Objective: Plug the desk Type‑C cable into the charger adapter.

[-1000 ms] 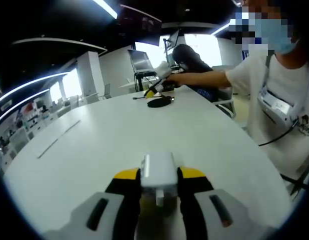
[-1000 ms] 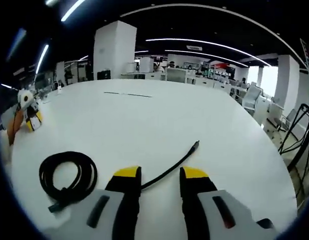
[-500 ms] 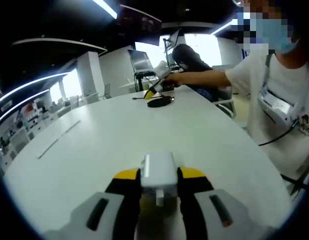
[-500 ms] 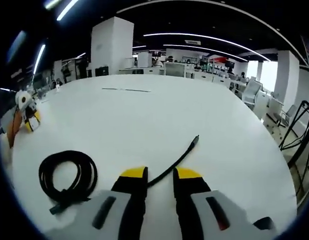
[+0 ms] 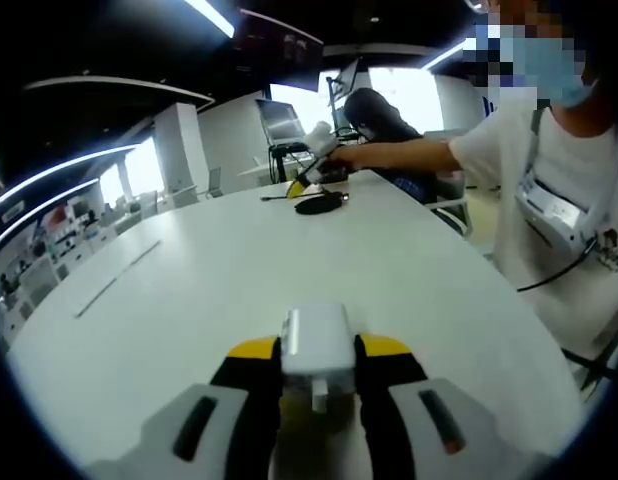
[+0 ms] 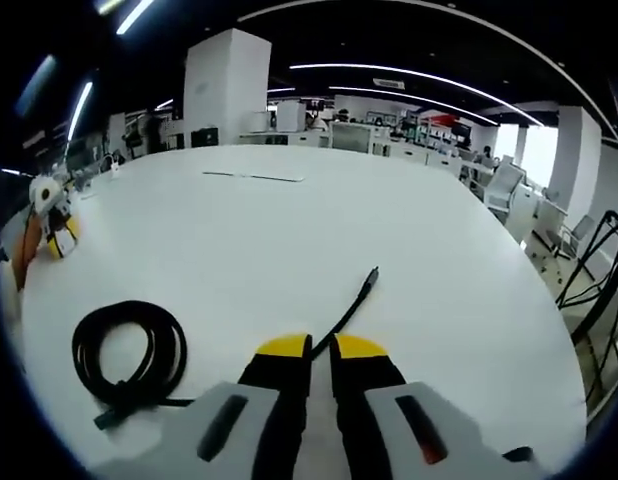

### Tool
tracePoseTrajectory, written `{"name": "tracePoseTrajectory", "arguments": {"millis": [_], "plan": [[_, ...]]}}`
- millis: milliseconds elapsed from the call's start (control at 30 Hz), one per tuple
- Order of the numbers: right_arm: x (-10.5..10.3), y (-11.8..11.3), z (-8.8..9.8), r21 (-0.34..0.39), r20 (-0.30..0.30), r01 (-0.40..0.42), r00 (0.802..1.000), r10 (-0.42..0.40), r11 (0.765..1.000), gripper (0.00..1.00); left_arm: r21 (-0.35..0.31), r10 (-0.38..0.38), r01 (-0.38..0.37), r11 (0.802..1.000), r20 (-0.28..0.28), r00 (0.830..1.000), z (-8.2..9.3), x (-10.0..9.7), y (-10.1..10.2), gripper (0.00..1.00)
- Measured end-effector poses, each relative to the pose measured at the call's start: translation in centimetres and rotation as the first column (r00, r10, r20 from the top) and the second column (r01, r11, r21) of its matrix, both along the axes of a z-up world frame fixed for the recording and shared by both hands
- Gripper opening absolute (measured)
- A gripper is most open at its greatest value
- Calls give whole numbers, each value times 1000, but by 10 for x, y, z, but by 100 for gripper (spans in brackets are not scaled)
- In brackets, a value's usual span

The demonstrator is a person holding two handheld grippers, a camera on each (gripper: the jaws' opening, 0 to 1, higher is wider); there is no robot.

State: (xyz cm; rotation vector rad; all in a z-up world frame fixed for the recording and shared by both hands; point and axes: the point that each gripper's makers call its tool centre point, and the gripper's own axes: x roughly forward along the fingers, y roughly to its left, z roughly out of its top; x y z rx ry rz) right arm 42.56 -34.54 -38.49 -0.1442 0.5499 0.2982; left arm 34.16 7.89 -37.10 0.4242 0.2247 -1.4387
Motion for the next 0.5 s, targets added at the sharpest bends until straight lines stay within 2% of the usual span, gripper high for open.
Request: {"name": "tracePoseTrajectory", "arguments": {"millis": [167,267,433,500], "plan": [[3,2,0,-9,-8,-6,1000,6,1000,6,0,0,0,1000,1,1000,0,-1,0,29],[4,3,0,-15,-13,-11,1000,11,1000,1,0,0,0,1000,1,1000,-1,-1,-1,29],[9,4,-1,-21,-16,-20,1000,20,1000,1,0,0,0,1000,1,1000,0,0,0,29],[9,4,-1,-25,-17,-19,1000,19,999,4,0,-1,1,1000,1,1000,0,0,1,29]]}}
